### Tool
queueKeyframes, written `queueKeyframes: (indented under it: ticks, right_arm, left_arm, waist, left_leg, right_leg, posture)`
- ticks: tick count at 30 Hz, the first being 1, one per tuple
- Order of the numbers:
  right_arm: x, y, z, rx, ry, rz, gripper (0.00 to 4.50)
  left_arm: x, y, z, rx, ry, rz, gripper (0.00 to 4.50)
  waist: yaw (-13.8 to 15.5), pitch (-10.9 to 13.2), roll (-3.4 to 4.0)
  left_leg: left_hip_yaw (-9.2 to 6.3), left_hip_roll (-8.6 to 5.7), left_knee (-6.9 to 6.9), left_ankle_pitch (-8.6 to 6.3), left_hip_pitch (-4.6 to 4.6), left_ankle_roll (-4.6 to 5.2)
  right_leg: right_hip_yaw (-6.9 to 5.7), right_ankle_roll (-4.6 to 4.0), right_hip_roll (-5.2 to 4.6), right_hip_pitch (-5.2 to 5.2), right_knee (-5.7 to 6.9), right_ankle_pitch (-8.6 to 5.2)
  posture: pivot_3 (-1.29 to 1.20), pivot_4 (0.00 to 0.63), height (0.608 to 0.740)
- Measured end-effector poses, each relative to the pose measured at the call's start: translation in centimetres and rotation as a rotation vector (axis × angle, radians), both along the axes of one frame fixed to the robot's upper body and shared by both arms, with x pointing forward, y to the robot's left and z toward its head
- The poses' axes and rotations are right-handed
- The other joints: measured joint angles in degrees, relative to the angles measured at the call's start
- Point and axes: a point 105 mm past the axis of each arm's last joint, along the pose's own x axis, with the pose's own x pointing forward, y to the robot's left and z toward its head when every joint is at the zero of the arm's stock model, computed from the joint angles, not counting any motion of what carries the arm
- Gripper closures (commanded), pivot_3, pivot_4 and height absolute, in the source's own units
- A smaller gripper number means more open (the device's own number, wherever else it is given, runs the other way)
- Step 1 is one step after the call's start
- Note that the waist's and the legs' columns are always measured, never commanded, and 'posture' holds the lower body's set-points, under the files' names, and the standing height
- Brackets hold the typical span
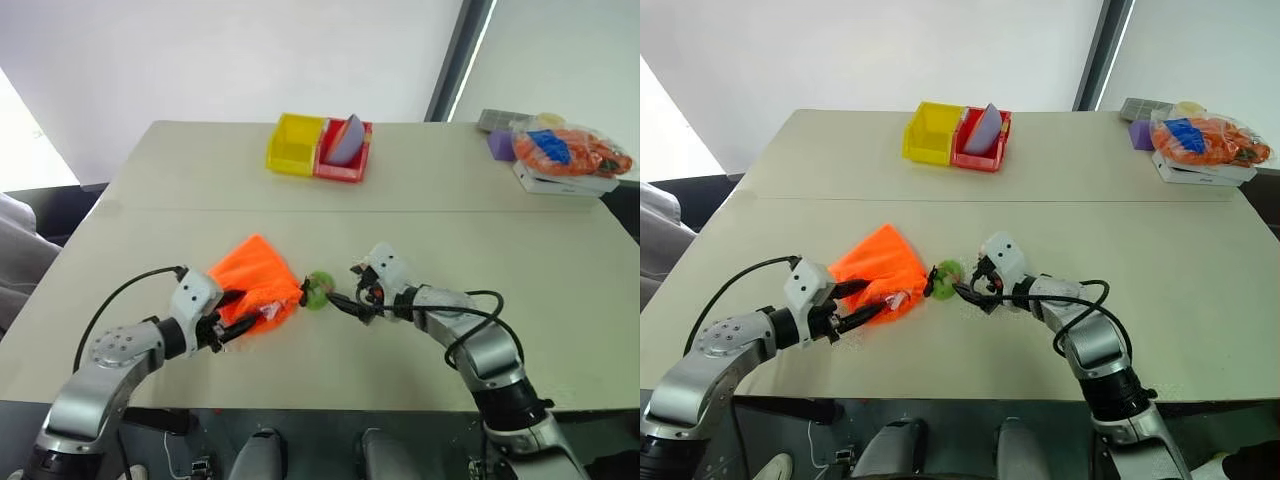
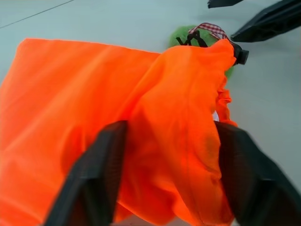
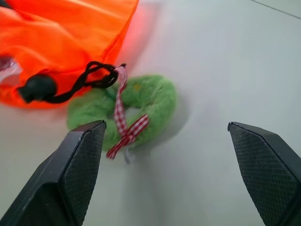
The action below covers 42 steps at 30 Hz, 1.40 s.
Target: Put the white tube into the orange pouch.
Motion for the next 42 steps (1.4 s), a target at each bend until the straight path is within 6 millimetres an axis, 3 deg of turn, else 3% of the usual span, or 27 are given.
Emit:
queueKeyframes:
  ticks: [7, 10, 14, 20, 23, 28, 30, 33, 35, 39, 42]
  right_arm:
    - [2.1, -0.1, 1.6, 0.064, 0.001, -0.06, 0.18]
    - [2.4, 0.0, 1.1, 0.062, 0.023, -0.062, 0.18]
    - [2.4, 0.9, -1.3, -0.032, 0.07, -0.034, 0.18]
    - [1.8, 1.4, -1.3, -0.074, 0.05, 0.015, 0.18]
    - [1.6, 1.5, -1.4, -0.089, 0.042, 0.027, 1.04]
    - [0.9, 1.6, -1.3, -0.085, 0.024, 0.032, 3.62]
    - [0.8, 0.8, -0.9, -0.084, 0.004, 0.005, 4.37]
    - [1.0, -0.8, -0.3, -0.077, -0.014, -0.053, 4.37]
    - [1.0, -2.6, 1.1, -0.006, -0.038, -0.136, 4.37]
    - [1.2, -5.5, 5.2, 0.109, -0.131, -0.26, 4.5]
    - [0.9, -5.6, 6.7, 0.174, -0.158, -0.271, 4.5]
  left_arm:
    - [-0.4, 0.5, 0.1, -0.004, 0.007, -0.012, 1.13]
    - [-0.5, 0.4, 0.1, -0.012, 0.011, -0.026, 1.13]
    - [-0.4, 0.0, 0.9, -0.026, -0.029, -0.049, 1.13]
    - [-0.1, -0.1, 1.8, -0.032, -0.079, -0.053, 1.13]
    - [-0.1, -0.2, 1.9, -0.036, -0.084, -0.058, 1.08]
    - [0.2, -0.7, 2.6, -0.038, -0.119, -0.083, 1.08]
    - [0.5, -0.9, 2.8, -0.043, -0.133, -0.088, 1.08]
    - [0.6, -1.1, 2.8, -0.047, -0.135, -0.092, 1.08]
    - [1.0, -1.9, 3.1, -0.065, -0.154, -0.117, 1.08]
    - [1.4, -2.4, 2.6, -0.08, -0.124, -0.155, 0.03]
    - [1.7, -3.4, 2.9, -0.079, -0.136, -0.216, 0.03]
  waist:
    - [0.0, 0.01, 0.02]
    - [-0.02, 0.02, 0.03]
    - [-0.02, 0.01, 0.02]
    - [-0.03, -0.03, 0.02]
    - [-0.06, -0.04, 0.01]
    - [0.24, -0.04, 0.0]
    - [0.32, -0.04, 0.01]
    - [0.12, -0.06, -0.02]
    - [0.16, -0.01, 0.08]
    - [0.17, -0.01, 0.07]
    - [-0.06, -0.01, 0.07]
  left_leg:
    - [0.0, 0.04, -0.03, 0.0, -0.01, 0.0]
    - [0.01, 0.04, -0.04, 0.0, -0.07, 0.0]
    - [0.02, 0.04, -0.04, 0.01, -0.3, 0.02]
    - [0.02, 0.05, -0.03, 0.02, -0.51, 0.03]
    - [0.02, 0.09, -0.03, 0.02, -0.51, 0.03]
    - [0.01, 0.15, 0.03, 0.02, -0.57, 0.03]
    - [0.01, 0.15, 0.07, 0.03, -0.61, 0.02]
    - [0.02, 0.16, 0.08, 0.03, -0.63, 0.02]
    - [0.04, 0.35, 0.05, 0.03, -0.66, 0.03]
    - [0.04, 0.36, 0.07, 0.03, -0.67, 0.03]
    - [0.06, 0.36, 0.07, 0.03, -0.67, 0.03]
  right_leg:
    - [-0.02, -0.01, 0.02, -0.03, -0.01, 0.0]
    - [-0.02, -0.01, 0.02, -0.1, -0.01, 0.0]
    - [-0.02, -0.02, 0.04, -0.31, 0.01, 0.02]
    - [-0.02, -0.02, 0.12, -0.41, 0.05, 0.05]
    - [-0.02, -0.02, 0.16, -0.43, 0.05, 0.05]
    - [-0.03, -0.06, 0.24, -0.53, 0.04, 0.07]
    - [-0.03, -0.06, 0.24, -0.52, 0.04, 0.07]
    - [-0.02, -0.07, 0.27, -0.44, 0.04, 0.08]
    - [-0.04, -0.14, 0.47, -0.44, 0.12, 0.14]
    - [-0.04, -0.15, 0.5, -0.45, 0.14, 0.14]
    - [-0.02, -0.17, 0.5, -0.47, 0.14, 0.15]
  posture:
    - [0.0, 0.15, 0.74]
    - [0.0, 0.15, 0.74]
    - [0.0, 0.15, 0.74]
    - [0.0, 0.15, 0.74]
    - [0.0, 0.15, 0.74]
    - [0.0, 0.15, 0.74]
    - [0.0, 0.15, 0.74]
    - [0.0, 0.15, 0.74]
    - [0.0, 0.15, 0.74]
    - [0.0, 0.15, 0.74]
    - [0.0, 0.15, 0.74]
